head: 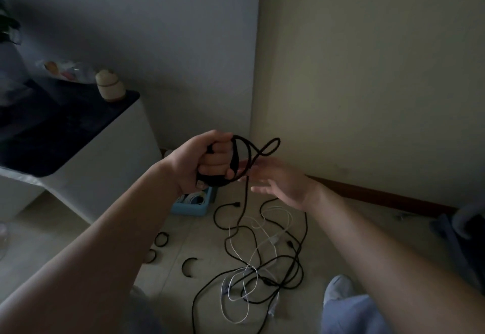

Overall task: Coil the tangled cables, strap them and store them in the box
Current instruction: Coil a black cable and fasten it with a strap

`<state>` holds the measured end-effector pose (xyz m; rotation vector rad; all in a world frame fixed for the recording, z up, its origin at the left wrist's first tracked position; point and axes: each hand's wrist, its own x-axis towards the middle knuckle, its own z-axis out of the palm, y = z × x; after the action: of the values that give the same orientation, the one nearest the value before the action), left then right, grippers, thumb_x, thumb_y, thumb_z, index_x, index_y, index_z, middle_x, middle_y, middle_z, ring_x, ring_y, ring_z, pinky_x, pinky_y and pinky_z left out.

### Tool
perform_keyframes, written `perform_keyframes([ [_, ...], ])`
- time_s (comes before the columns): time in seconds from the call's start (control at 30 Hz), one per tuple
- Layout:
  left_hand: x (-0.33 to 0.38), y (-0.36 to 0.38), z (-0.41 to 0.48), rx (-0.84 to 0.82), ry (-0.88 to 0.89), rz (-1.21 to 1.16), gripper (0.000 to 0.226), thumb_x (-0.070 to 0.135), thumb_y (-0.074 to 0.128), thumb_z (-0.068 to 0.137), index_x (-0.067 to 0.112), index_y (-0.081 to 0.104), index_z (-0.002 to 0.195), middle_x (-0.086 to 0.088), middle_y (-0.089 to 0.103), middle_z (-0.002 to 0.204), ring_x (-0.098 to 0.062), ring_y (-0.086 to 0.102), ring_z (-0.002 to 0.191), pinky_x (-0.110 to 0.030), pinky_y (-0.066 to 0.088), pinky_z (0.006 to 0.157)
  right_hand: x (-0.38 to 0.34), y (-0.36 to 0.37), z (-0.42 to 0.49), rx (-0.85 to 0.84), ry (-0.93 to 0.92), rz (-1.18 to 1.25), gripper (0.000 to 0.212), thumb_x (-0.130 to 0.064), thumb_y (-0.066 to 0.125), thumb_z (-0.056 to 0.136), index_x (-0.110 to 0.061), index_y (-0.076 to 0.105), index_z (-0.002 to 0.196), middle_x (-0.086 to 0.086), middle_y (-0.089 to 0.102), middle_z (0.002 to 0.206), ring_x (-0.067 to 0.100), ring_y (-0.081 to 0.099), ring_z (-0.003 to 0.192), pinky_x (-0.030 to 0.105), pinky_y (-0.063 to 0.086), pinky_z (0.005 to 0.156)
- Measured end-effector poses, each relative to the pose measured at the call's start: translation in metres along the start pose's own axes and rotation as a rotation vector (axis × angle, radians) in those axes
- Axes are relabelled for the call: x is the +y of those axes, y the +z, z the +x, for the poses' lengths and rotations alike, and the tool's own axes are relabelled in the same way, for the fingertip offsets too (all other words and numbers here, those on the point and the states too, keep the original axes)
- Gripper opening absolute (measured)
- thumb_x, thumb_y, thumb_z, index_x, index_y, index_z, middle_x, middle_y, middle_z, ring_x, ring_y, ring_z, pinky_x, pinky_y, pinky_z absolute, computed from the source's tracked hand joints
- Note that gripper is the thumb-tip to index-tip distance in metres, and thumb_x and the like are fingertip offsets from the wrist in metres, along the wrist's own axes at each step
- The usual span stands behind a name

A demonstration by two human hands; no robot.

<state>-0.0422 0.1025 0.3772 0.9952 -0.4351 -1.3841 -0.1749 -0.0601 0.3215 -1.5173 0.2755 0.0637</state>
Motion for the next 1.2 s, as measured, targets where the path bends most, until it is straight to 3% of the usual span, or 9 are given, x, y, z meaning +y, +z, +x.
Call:
perform_keyframes([
  [0.1, 0.000, -0.005, 0.001, 0.050, 0.022, 0.007, 0.037, 0.031, 0.049, 0.091, 0.022, 0.041, 0.056, 0.010, 0.025, 0.038, -0.008, 0.018, 0.033, -0.025, 0.048, 0.060, -0.003, -0.001, 0.000, 0.071, -0.056, 0.037, 0.022, -0.028, 0.055, 0.102, -0.016, 0.070, 0.092, 0.003, 0.073, 0.083, 0.024, 0.072, 0.087, 0.049, 0.054, 0.091],
  [0.17, -0.001, -0.010, 0.001, 0.067, 0.000, 0.063, 0.034, 0.031, 0.051, 0.090, 0.021, 0.043, 0.058, 0.010, 0.025, 0.039, -0.007, 0.023, 0.031, -0.027, 0.047, 0.060, -0.010, -0.004, -0.001, 0.165, -0.098, 0.106, 0.029, -0.031, 0.053, 0.103, -0.018, 0.066, 0.081, -0.002, 0.055, 0.065, 0.019, 0.059, 0.063, 0.043, 0.058, 0.069],
  [0.27, -0.005, -0.014, 0.001, 0.038, -0.036, 0.193, 0.032, 0.032, 0.057, 0.088, 0.020, 0.047, 0.061, 0.010, 0.026, 0.042, -0.008, 0.025, 0.033, -0.028, 0.044, 0.060, -0.018, -0.013, -0.003, 0.278, -0.215, 0.060, 0.032, -0.044, 0.052, 0.101, -0.020, 0.059, 0.081, -0.005, 0.034, 0.059, 0.011, 0.035, 0.049, 0.025, 0.037, 0.047],
  [0.5, -0.004, -0.002, 0.001, -0.145, -0.191, 0.344, 0.044, 0.040, 0.050, 0.094, 0.024, 0.040, 0.054, 0.010, 0.028, 0.038, -0.007, 0.025, 0.032, -0.027, 0.045, 0.059, -0.019, -0.022, 0.001, 0.547, -0.227, -0.028, 0.043, -0.044, 0.059, 0.099, -0.025, 0.046, 0.064, -0.006, 0.031, 0.055, 0.009, 0.028, 0.045, 0.024, 0.029, 0.042],
  [0.67, 0.004, -0.005, -0.009, -0.192, -0.217, 0.282, 0.040, 0.039, 0.048, 0.091, 0.024, 0.032, 0.057, 0.010, 0.023, 0.039, -0.012, 0.015, 0.035, -0.026, 0.045, 0.059, -0.004, -0.056, -0.004, 0.873, -0.105, -0.240, 0.031, -0.040, 0.057, 0.100, -0.023, 0.057, 0.074, -0.008, 0.053, 0.064, 0.012, 0.049, 0.062, 0.030, 0.041, 0.061],
  [0.83, 0.003, 0.002, -0.007, -0.307, -0.190, 0.221, 0.042, 0.041, 0.051, 0.090, 0.022, 0.029, 0.060, 0.007, 0.018, 0.042, -0.013, 0.016, 0.035, -0.026, 0.048, 0.061, 0.008, -0.056, 0.000, 0.770, -0.026, -0.288, 0.021, -0.022, 0.050, 0.104, -0.013, 0.060, 0.087, 0.002, 0.058, 0.073, 0.019, 0.056, 0.072, 0.032, 0.045, 0.070],
  [0.93, 0.002, 0.004, -0.005, -0.338, -0.179, 0.184, 0.048, 0.045, 0.063, 0.086, 0.022, 0.029, 0.061, 0.007, 0.018, 0.042, -0.012, 0.016, 0.035, -0.026, 0.048, 0.062, 0.001, -0.042, 0.000, 0.503, -0.080, -0.156, 0.026, -0.012, 0.039, 0.104, -0.009, 0.062, 0.092, 0.009, 0.061, 0.066, 0.019, 0.056, 0.061, 0.036, 0.043, 0.069],
  [1.07, 0.000, 0.009, -0.002, -0.322, -0.182, 0.192, 0.040, 0.043, 0.046, 0.089, 0.023, 0.028, 0.059, 0.006, 0.016, 0.041, -0.013, 0.014, 0.034, -0.025, 0.049, 0.061, -0.015, -0.021, -0.004, 0.174, -0.073, 0.046, 0.045, -0.047, 0.035, 0.100, -0.013, 0.064, 0.099, 0.006, 0.058, 0.064, 0.020, 0.057, 0.063, 0.037, 0.047, 0.073],
  [1.2, 0.001, 0.008, -0.004, -0.328, -0.165, 0.184, 0.038, 0.042, 0.041, 0.090, 0.023, 0.028, 0.060, 0.007, 0.016, 0.041, -0.014, 0.015, 0.034, -0.026, 0.050, 0.062, -0.028, -0.012, -0.002, 0.260, -0.170, 0.289, 0.055, -0.068, 0.044, 0.088, -0.016, 0.062, 0.093, 0.001, 0.045, 0.057, 0.016, 0.044, 0.049, 0.029, 0.045, 0.052],
])
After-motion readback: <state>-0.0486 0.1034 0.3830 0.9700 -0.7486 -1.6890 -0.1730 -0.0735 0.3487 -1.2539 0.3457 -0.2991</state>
